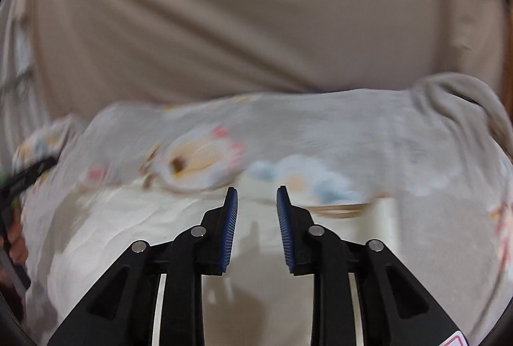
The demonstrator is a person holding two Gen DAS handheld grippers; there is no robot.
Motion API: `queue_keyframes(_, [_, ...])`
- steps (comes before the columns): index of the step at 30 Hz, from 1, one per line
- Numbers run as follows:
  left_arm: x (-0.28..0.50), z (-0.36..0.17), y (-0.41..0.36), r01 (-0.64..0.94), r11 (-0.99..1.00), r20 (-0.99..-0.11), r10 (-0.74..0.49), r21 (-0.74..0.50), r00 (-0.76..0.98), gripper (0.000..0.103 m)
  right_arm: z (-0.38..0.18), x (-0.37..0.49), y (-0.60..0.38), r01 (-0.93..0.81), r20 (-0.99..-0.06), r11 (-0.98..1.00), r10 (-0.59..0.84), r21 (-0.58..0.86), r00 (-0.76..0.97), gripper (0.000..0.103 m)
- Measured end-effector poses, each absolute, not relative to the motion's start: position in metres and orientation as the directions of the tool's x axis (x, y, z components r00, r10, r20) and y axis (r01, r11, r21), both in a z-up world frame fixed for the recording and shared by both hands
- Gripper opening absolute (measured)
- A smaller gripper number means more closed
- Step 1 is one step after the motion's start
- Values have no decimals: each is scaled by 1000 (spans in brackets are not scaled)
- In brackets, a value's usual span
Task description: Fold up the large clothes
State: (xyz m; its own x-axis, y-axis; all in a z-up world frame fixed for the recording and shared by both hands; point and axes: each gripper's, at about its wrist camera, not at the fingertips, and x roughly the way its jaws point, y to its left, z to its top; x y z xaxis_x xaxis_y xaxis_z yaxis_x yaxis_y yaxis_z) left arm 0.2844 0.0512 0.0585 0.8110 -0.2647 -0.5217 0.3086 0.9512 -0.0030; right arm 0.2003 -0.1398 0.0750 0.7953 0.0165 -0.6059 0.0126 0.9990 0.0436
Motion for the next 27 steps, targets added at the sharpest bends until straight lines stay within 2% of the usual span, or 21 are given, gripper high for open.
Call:
queue_keyframes(3, [317,11,23,330,944,-634,-250,8,732,54,25,235,-135,35,-710,998,11,49,704,13])
queue_keyframes(5, [338,-15,26,305,951,-688,-257,-54,679,54,10,241,-151,45,-720,987,83,157,689,12])
queue_keyframes(8, [344,-23,29,294,952,-691,-265,-79,672,55,4,240,-163,46,-712,970,141,237,688,11])
queue_keyframes(15, [343,-19,31,268,962,-720,-226,-58,656,57,17,240,-152,77,-731,982,75,172,679,12])
queue_keyframes(17, [327,-6,43,243,968,-699,-218,-65,681,72,34,224,-147,61,-698,976,104,208,708,23])
queue_keyframes(19, [310,7,57,213,975,-673,-199,-64,712,84,50,213,-132,12,-674,975,144,221,725,24])
queue_keyframes(23, [285,25,88,164,984,-662,-169,-70,730,86,60,209,-95,-85,-663,973,209,215,718,24])
queue_keyframes(27, [266,32,128,108,991,-666,-136,-83,733,91,39,220,-68,-122,-701,975,217,184,679,24])
